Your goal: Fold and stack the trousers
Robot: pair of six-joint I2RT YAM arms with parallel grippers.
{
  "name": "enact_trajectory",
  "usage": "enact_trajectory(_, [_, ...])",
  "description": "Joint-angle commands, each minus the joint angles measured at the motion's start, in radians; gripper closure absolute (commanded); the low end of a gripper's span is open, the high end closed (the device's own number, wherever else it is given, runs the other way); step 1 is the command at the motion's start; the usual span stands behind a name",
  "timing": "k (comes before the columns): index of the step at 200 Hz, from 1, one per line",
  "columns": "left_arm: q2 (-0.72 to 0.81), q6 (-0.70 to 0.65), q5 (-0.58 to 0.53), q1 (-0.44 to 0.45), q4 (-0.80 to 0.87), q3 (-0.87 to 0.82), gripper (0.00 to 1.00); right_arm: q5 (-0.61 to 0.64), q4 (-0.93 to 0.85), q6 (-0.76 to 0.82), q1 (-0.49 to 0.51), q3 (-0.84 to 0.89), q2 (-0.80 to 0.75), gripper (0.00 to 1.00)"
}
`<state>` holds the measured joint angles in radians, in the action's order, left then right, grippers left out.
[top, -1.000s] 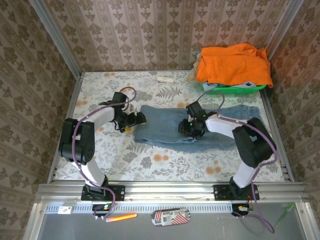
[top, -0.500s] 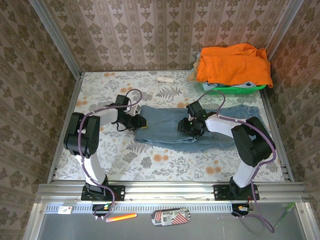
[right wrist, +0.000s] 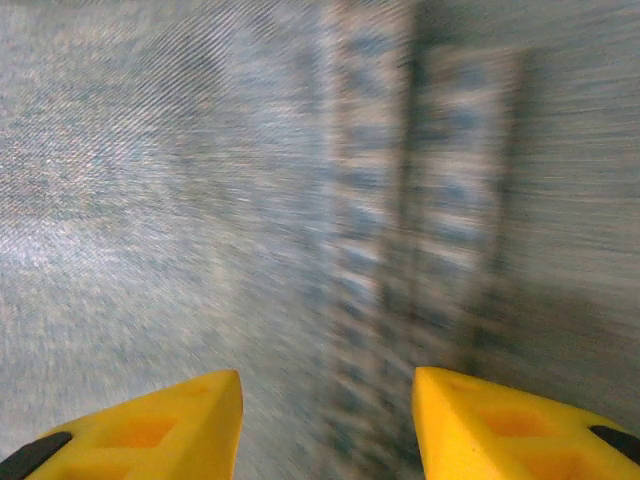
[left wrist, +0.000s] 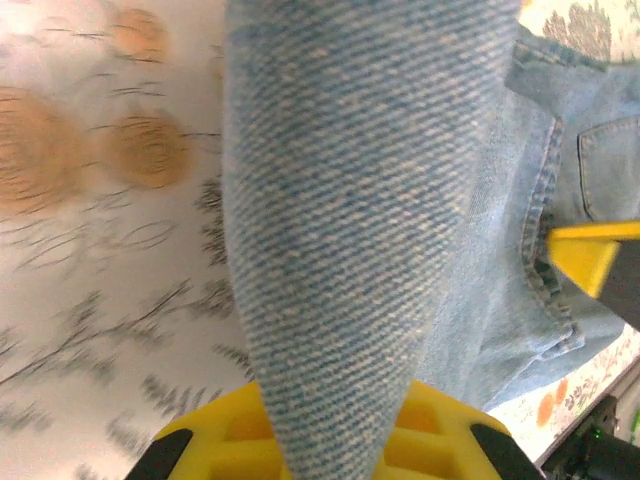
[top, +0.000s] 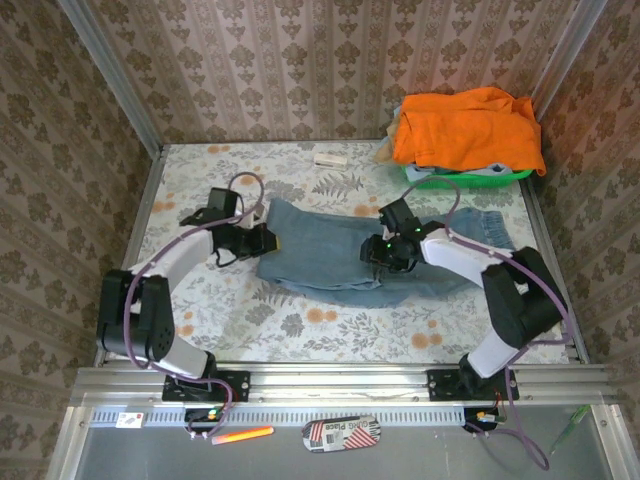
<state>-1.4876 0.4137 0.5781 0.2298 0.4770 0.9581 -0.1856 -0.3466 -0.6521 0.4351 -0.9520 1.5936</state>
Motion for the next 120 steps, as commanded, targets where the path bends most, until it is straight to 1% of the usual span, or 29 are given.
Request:
enact_trajectory(1, [0.061, -0.035, -0.102, -0.080, 0.204, 0.075, 1.00, 0.038, -0.118, 0.048, -0.046, -0.044, -0.107, 0.48])
enact_trajectory(15, [0.068, -0.074, -0.122, -0.125, 0.292, 0.113, 1.00, 0.038, -0.142, 0.069, -0.093, -0.050, -0.143, 0.48])
enact_trajectory(36, [0.082, -0.125, -0.132, -0.198, 0.388, 0.152, 1.00, 0.021, -0.162, 0.096, -0.199, -0.045, -0.175, 0.47])
enact_trajectory(60, [0.089, -0.187, -0.186, -0.280, 0.494, 0.218, 1.00, 0.054, -0.186, 0.131, -0.286, -0.053, -0.152, 0.46])
enact_trajectory(85, [0.092, -0.217, -0.204, -0.367, 0.554, 0.305, 1.00, 0.084, -0.181, 0.144, -0.332, -0.052, -0.116, 0.46])
enact_trajectory(99, [0.086, -0.206, -0.225, -0.408, 0.565, 0.359, 1.00, 0.133, -0.185, 0.157, -0.346, -0.070, -0.085, 0.46])
enact_trajectory(111, [0.071, -0.189, -0.226, -0.423, 0.555, 0.402, 1.00, 0.183, -0.185, 0.174, -0.350, -0.097, -0.041, 0.46])
enact_trajectory(120, [0.049, -0.180, -0.210, -0.423, 0.559, 0.441, 1.00, 0.187, -0.215, 0.186, -0.352, -0.116, -0.002, 0.46])
